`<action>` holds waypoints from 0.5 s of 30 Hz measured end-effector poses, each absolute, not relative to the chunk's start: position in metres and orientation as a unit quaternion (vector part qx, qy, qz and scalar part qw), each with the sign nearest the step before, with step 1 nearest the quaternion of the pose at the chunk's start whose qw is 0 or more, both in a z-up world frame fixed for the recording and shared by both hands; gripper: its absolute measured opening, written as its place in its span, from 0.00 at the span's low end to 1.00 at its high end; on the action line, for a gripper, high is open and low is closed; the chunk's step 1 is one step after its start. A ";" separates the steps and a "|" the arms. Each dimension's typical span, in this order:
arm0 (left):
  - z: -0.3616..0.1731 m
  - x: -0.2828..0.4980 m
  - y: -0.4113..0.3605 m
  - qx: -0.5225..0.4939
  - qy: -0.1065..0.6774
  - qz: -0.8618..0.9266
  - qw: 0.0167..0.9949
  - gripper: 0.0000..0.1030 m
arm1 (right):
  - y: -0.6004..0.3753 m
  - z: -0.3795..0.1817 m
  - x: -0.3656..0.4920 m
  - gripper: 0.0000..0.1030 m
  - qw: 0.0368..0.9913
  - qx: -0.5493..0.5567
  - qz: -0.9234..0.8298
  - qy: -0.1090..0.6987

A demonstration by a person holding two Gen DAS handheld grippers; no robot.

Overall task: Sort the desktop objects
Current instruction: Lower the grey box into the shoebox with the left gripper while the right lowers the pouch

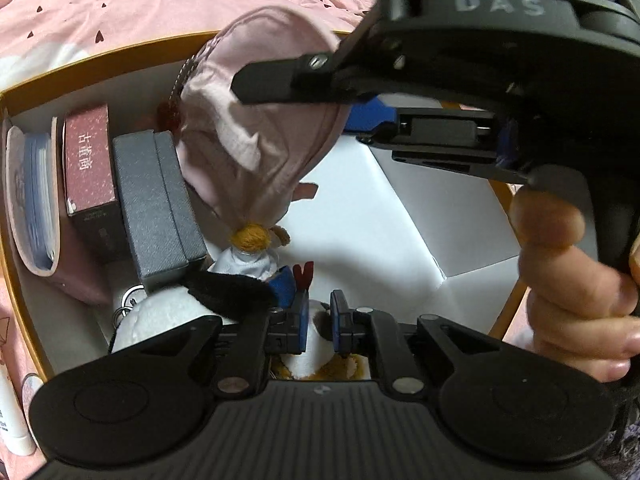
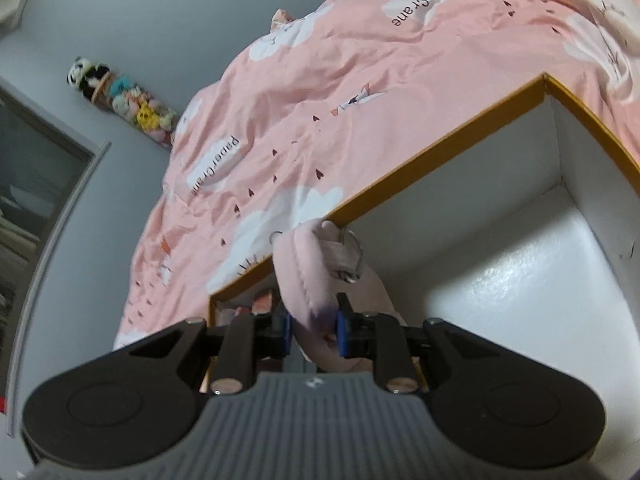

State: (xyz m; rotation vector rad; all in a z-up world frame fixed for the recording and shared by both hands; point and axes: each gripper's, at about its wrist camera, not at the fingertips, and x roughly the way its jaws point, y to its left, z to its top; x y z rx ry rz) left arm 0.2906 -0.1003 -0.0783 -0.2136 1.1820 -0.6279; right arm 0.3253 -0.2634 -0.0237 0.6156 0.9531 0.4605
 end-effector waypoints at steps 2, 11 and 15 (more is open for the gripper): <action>-0.079 0.291 -0.099 -0.101 0.550 -0.291 0.776 0.12 | -0.264 -0.022 0.324 0.21 0.818 0.290 0.219 0.445; -0.080 0.288 -0.096 -0.104 0.555 -0.298 0.769 0.12 | -0.257 -0.046 0.331 0.21 0.810 0.281 0.184 0.480; -0.080 0.288 -0.093 -0.109 0.555 -0.299 0.769 0.12 | -0.254 -0.052 0.331 0.21 0.802 0.282 0.194 0.489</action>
